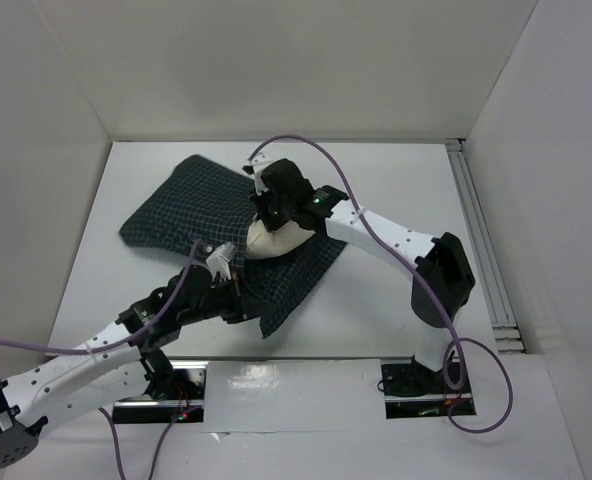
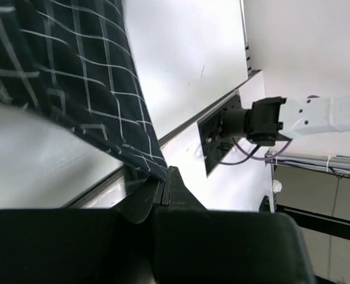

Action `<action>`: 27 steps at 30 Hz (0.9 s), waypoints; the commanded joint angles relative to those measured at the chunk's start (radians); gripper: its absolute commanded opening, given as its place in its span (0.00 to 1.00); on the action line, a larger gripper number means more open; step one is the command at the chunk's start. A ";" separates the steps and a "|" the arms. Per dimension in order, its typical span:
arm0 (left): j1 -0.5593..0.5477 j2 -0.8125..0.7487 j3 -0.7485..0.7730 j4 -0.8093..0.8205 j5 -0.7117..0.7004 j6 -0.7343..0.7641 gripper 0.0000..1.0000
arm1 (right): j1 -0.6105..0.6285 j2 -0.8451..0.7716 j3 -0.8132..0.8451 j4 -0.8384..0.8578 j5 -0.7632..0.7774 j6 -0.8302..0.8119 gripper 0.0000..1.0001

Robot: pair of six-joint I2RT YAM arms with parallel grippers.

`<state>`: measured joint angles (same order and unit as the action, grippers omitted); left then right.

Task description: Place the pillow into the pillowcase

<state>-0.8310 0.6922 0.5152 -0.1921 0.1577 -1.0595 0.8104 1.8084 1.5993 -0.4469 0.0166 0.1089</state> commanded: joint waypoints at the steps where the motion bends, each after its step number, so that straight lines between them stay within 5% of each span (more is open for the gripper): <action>1: -0.040 0.018 -0.024 0.063 0.131 -0.065 0.00 | -0.019 0.049 -0.011 0.165 0.007 -0.100 0.00; 3: -0.040 0.102 -0.012 0.009 0.105 -0.048 0.12 | -0.036 0.065 -0.057 0.165 -0.012 -0.121 0.00; 4: -0.040 0.127 0.024 -0.021 0.089 -0.036 0.33 | -0.048 0.078 -0.106 0.178 -0.039 -0.121 0.00; 6: -0.040 0.156 0.054 -0.065 0.065 0.004 0.55 | -0.070 0.078 -0.157 0.212 -0.084 -0.094 0.00; 7: -0.040 0.156 0.080 -0.091 0.065 0.018 0.75 | -0.083 0.078 -0.194 0.224 -0.128 -0.094 0.00; 9: -0.040 0.129 0.109 -0.124 0.031 0.053 0.91 | -0.083 0.078 -0.194 0.203 -0.164 -0.069 0.02; 10: -0.040 0.116 0.130 -0.144 0.017 0.070 0.95 | -0.083 0.078 -0.194 0.186 -0.174 -0.069 0.18; 11: -0.040 0.106 0.191 -0.211 -0.003 0.087 0.98 | -0.083 0.078 -0.194 0.169 -0.202 -0.060 0.65; 12: -0.040 0.105 0.228 -0.243 -0.045 0.107 0.95 | -0.083 0.045 -0.194 0.160 -0.202 -0.060 0.78; 15: -0.031 0.159 0.383 -0.355 -0.140 0.188 0.82 | -0.092 -0.090 -0.284 0.184 -0.156 0.009 0.97; 18: 0.013 0.323 0.558 -0.433 -0.237 0.289 0.77 | -0.181 -0.229 -0.378 0.200 -0.095 0.109 0.99; 21: 0.044 0.571 0.773 -0.493 -0.329 0.360 0.94 | -0.250 -0.328 -0.450 0.142 0.093 0.242 0.87; 25: 0.053 0.911 1.081 -0.601 -0.446 0.426 0.97 | -0.354 -0.450 -0.597 0.082 0.177 0.398 0.93; 27: 0.053 1.047 1.283 -0.706 -0.503 0.426 0.97 | -0.391 -0.507 -0.703 0.082 0.162 0.436 0.87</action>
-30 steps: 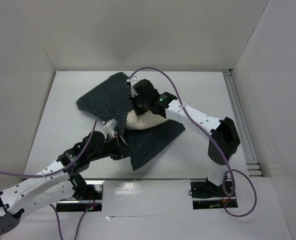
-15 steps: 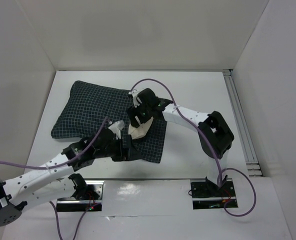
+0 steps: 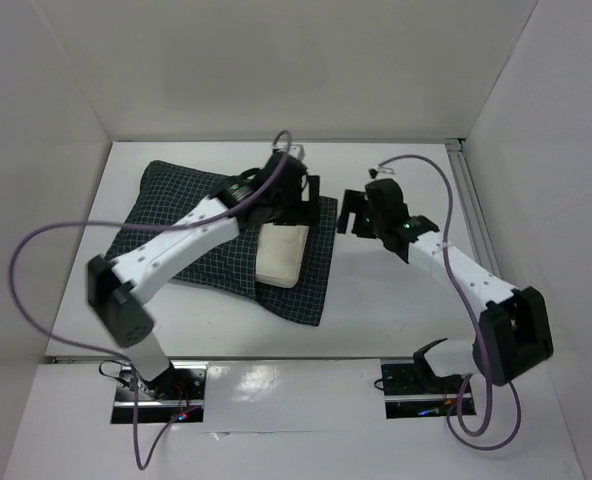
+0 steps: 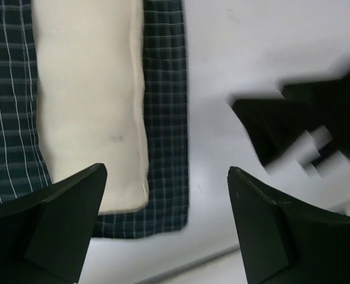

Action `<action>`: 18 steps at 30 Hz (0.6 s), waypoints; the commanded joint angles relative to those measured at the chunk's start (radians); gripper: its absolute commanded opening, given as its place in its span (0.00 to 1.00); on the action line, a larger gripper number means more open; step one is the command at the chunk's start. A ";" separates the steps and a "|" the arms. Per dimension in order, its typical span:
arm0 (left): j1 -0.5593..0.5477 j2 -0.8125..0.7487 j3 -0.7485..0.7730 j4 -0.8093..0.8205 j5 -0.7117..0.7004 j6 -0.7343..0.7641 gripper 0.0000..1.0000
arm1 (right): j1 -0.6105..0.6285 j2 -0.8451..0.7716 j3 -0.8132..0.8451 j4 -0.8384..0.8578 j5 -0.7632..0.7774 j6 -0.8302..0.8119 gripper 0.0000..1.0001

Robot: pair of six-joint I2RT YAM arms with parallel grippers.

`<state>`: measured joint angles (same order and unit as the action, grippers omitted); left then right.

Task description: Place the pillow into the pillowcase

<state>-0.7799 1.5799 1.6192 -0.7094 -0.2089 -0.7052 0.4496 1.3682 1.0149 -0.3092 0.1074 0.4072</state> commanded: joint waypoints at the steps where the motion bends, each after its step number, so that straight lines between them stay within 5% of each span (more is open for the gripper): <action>1: 0.002 0.219 0.238 -0.229 -0.211 0.052 0.97 | -0.055 -0.124 -0.152 -0.036 0.058 0.149 0.85; 5: -0.009 0.422 0.373 -0.291 -0.283 0.020 0.99 | -0.077 -0.199 -0.257 -0.034 0.035 0.211 0.86; 11: -0.009 0.569 0.383 -0.274 -0.294 0.019 1.00 | -0.109 -0.222 -0.302 -0.056 0.035 0.223 1.00; 18: -0.009 0.742 0.406 -0.283 -0.307 0.009 0.93 | -0.118 -0.222 -0.282 -0.056 0.035 0.214 1.00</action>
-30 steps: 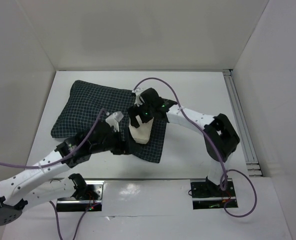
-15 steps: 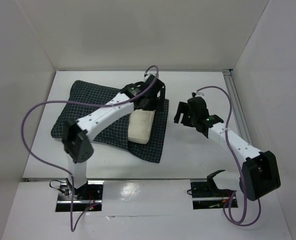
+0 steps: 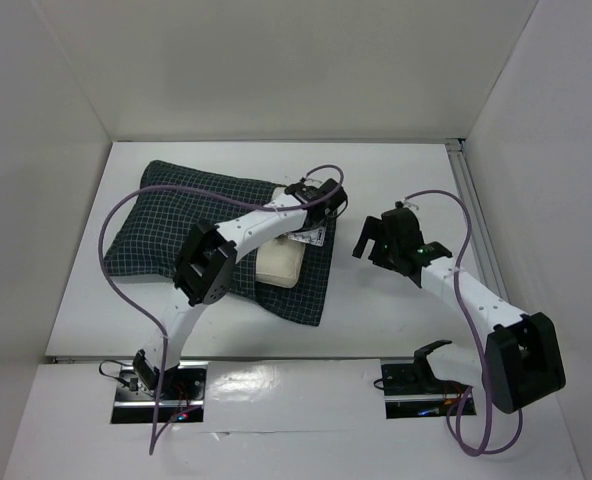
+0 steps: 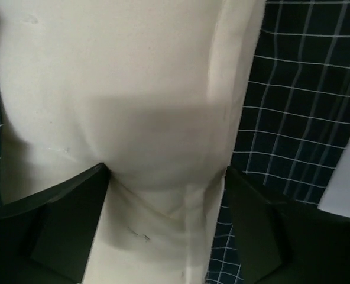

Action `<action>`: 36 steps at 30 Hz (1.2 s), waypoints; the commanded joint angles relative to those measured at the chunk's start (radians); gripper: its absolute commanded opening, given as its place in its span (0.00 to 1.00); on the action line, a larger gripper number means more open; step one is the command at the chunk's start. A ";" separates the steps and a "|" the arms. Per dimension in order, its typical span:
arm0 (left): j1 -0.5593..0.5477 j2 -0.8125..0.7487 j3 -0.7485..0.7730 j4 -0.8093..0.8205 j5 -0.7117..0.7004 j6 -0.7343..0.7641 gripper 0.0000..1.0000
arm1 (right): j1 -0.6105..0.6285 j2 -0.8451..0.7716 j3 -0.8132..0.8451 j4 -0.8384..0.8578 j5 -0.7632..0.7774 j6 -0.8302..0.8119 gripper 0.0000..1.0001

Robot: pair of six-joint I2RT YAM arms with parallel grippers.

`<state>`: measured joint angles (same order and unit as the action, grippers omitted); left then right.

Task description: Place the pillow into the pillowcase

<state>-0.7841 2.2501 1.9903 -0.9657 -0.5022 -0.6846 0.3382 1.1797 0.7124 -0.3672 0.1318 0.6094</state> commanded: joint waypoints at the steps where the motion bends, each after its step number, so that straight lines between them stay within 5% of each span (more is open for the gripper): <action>1: -0.004 0.084 0.065 -0.056 -0.013 -0.012 0.87 | -0.007 -0.034 0.021 0.002 0.011 0.012 1.00; 3: 0.019 0.085 0.076 -0.068 -0.001 -0.012 0.23 | -0.007 -0.043 0.021 0.002 0.000 0.003 1.00; 4: 0.028 0.031 0.085 -0.082 0.022 -0.012 0.00 | -0.007 -0.043 0.031 0.002 -0.011 -0.014 0.98; 9: 0.167 -0.265 -0.007 0.004 0.483 0.088 0.00 | 0.025 -0.034 0.032 0.178 -0.217 -0.068 0.92; 16: 0.367 -0.532 -0.140 0.120 0.804 0.099 0.00 | 0.232 0.132 0.191 0.350 -0.212 0.019 0.90; 25: 0.494 -0.595 -0.188 0.208 0.996 0.099 0.00 | 0.348 0.426 0.473 0.459 -0.179 0.044 0.87; 31: 0.549 -0.661 -0.274 0.288 1.100 0.056 0.00 | 0.357 0.564 0.530 0.551 -0.216 0.084 0.71; 36: 0.586 -0.673 -0.292 0.308 1.156 0.037 0.00 | 0.367 0.655 0.579 0.628 -0.235 0.093 0.72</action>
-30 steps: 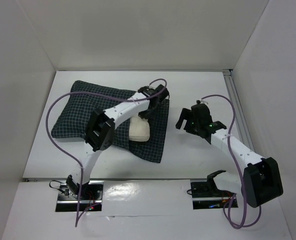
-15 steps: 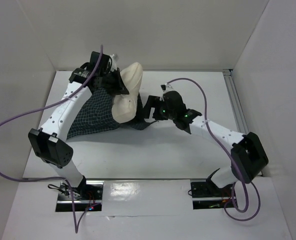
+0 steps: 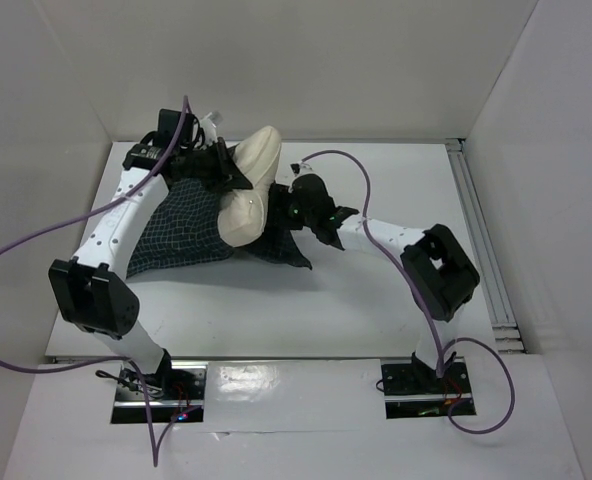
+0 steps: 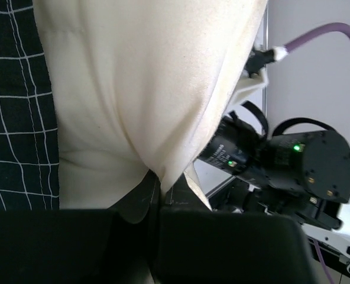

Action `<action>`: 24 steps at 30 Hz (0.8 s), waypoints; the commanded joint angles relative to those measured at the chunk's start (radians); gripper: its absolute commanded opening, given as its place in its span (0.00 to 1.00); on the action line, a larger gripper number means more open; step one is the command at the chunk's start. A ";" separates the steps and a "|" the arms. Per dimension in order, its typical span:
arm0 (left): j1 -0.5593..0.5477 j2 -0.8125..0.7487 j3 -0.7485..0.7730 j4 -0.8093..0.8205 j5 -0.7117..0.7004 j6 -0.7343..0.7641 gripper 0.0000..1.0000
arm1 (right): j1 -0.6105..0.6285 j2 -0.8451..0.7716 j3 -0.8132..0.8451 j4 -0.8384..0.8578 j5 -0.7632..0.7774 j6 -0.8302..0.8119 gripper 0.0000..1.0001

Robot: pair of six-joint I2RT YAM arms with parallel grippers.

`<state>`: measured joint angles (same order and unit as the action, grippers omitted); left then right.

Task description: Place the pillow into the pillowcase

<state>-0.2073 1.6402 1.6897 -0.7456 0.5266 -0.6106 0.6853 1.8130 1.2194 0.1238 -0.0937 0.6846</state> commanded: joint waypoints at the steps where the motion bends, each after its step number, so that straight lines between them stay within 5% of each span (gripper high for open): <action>1: 0.019 -0.063 0.008 0.097 0.136 -0.037 0.00 | 0.020 0.035 0.089 0.146 -0.009 0.029 0.74; 10: 0.048 -0.095 -0.039 0.115 0.196 -0.071 0.00 | 0.040 0.270 0.285 0.145 0.110 0.087 0.71; 14: 0.069 -0.105 -0.058 0.115 0.222 -0.080 0.00 | 0.040 0.307 0.316 0.093 0.245 0.099 0.46; 17: 0.092 -0.114 -0.077 0.115 0.231 -0.080 0.00 | 0.040 0.292 0.279 0.083 0.287 0.089 0.18; 18: 0.101 -0.126 -0.087 0.127 0.231 -0.080 0.00 | 0.031 0.281 0.241 0.083 0.287 0.089 0.00; 24: 0.101 -0.114 -0.151 0.157 0.187 -0.098 0.00 | 0.003 0.128 0.112 0.105 0.207 0.069 0.00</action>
<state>-0.1123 1.5639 1.5608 -0.6548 0.6731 -0.6842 0.7052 2.0644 1.3724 0.1886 0.1188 0.7670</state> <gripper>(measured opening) 0.062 0.008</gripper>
